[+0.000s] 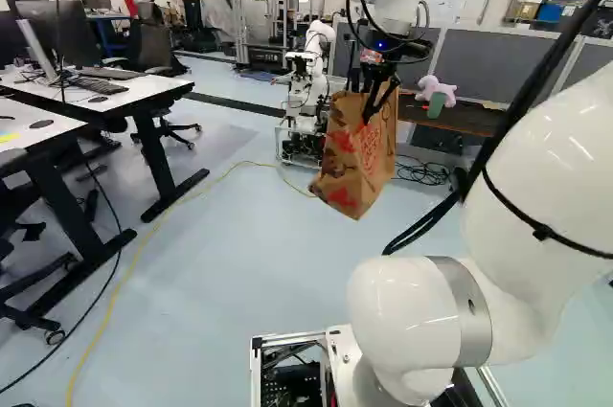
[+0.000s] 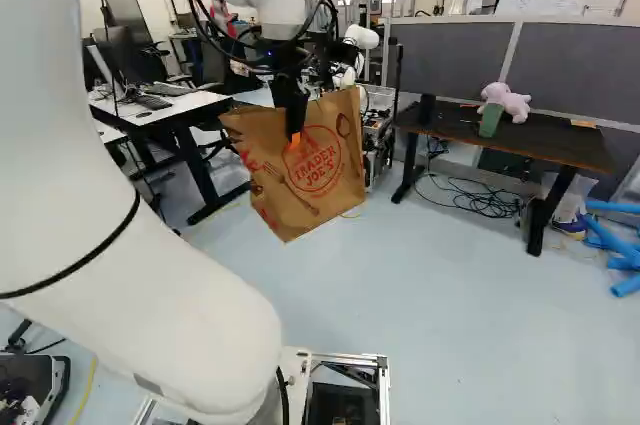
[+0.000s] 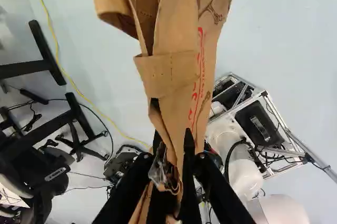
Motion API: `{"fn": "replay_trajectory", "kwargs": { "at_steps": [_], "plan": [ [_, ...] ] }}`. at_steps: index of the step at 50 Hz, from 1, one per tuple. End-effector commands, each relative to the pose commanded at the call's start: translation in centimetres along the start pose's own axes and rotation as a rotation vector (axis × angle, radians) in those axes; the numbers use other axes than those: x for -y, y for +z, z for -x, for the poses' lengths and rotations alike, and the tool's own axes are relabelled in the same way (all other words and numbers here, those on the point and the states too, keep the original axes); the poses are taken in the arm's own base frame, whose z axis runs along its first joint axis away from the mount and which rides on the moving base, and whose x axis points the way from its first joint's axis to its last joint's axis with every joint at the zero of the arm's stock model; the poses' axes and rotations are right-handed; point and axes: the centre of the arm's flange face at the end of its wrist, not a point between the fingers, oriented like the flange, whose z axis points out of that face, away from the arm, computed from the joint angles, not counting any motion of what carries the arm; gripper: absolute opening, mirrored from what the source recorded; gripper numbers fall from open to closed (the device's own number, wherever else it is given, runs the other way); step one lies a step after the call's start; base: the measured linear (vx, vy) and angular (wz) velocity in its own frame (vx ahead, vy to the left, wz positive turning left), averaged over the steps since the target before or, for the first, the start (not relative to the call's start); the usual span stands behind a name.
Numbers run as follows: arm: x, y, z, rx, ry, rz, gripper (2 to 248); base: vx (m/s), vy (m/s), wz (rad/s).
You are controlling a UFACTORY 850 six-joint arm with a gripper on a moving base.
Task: Pick up the bag on the ground and place it on the table
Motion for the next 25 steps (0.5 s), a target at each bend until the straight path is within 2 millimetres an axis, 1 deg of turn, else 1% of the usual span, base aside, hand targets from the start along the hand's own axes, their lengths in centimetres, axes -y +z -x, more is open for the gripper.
{"fn": "replay_trajectory", "kwargs": {
  "at_steps": [25],
  "plan": [
    [0.04,-0.23,0.01,-0.002,-0.001,-0.001,23,0.000,0.000,0.000]
  ]
}}
